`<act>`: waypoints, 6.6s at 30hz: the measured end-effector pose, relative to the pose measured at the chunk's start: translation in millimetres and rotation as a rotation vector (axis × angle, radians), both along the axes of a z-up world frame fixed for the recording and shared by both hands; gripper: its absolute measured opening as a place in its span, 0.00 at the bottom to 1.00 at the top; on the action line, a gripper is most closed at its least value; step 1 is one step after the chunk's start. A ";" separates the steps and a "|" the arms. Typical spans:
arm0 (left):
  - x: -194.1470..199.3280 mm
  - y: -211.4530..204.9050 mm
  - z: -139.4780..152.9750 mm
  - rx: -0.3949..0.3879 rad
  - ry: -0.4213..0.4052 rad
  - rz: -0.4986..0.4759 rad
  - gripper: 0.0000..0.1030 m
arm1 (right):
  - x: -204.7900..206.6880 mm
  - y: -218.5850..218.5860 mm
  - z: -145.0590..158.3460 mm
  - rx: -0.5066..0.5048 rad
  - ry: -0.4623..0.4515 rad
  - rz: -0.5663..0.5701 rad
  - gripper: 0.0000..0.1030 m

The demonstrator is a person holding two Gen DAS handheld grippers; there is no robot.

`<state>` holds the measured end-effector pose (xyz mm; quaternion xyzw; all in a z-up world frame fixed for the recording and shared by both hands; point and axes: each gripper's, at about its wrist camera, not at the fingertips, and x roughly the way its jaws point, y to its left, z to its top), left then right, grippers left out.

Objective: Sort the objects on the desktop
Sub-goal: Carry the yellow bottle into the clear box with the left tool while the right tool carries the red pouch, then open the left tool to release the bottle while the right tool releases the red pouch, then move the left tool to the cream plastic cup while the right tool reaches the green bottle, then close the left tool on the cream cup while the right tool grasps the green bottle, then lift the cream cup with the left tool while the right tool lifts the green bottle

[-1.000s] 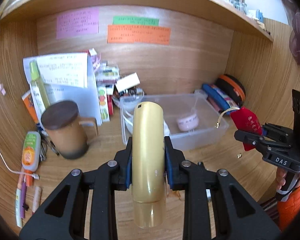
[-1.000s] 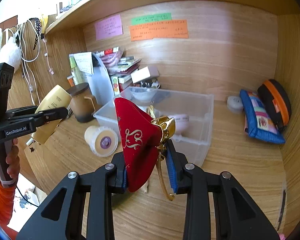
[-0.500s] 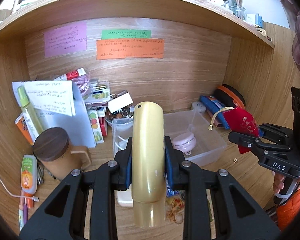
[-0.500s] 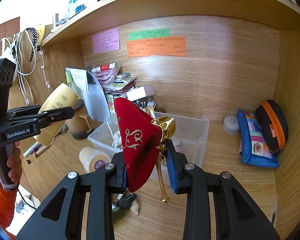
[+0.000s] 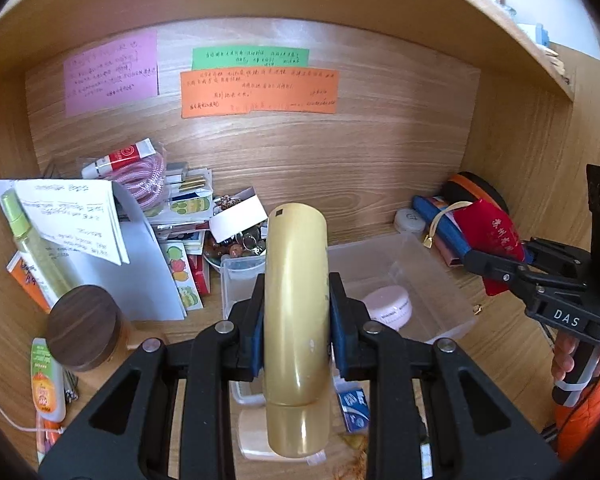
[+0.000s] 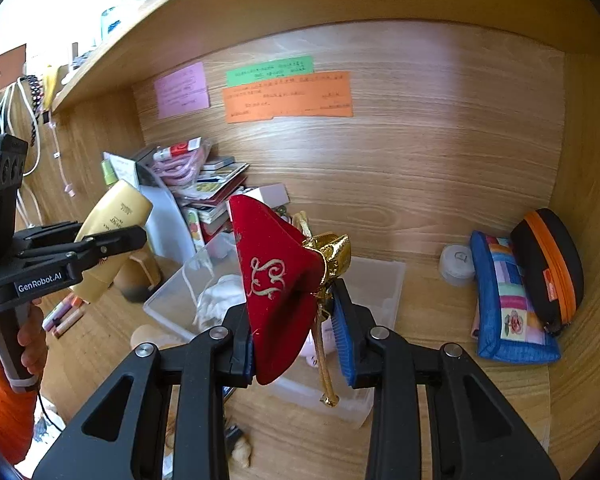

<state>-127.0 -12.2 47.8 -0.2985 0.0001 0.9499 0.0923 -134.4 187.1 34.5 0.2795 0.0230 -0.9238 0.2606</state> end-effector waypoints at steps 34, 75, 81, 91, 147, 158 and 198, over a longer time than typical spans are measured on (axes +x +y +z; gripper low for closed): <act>-95.6 13.7 -74.9 -0.031 -0.210 -0.052 0.26 | -90.6 -60.9 -58.8 0.148 -0.180 0.117 0.27; -96.0 27.2 -91.0 -0.163 -0.221 -0.018 0.56 | -79.0 -68.9 -80.8 0.281 -0.182 0.080 0.66; -79.2 29.6 -77.0 -0.186 -0.182 0.013 0.69 | -64.2 -55.4 -67.2 0.275 -0.143 0.053 0.66; -36.5 30.8 -47.3 -0.228 -0.095 0.055 0.92 | -34.2 -34.4 -45.4 0.242 -0.104 0.009 0.72; 40.4 -11.9 -126.1 -0.045 -0.288 0.107 0.97 | 105.4 -43.0 -115.7 0.056 -0.250 0.022 0.51; 31.8 -19.6 -131.0 0.012 -0.299 0.119 0.80 | 95.4 -35.4 -122.4 0.043 -0.265 -0.002 0.39; 69.0 -20.4 -77.4 0.029 -0.116 0.145 0.63 | 85.0 -0.5 -51.0 -0.003 -0.075 -0.076 0.37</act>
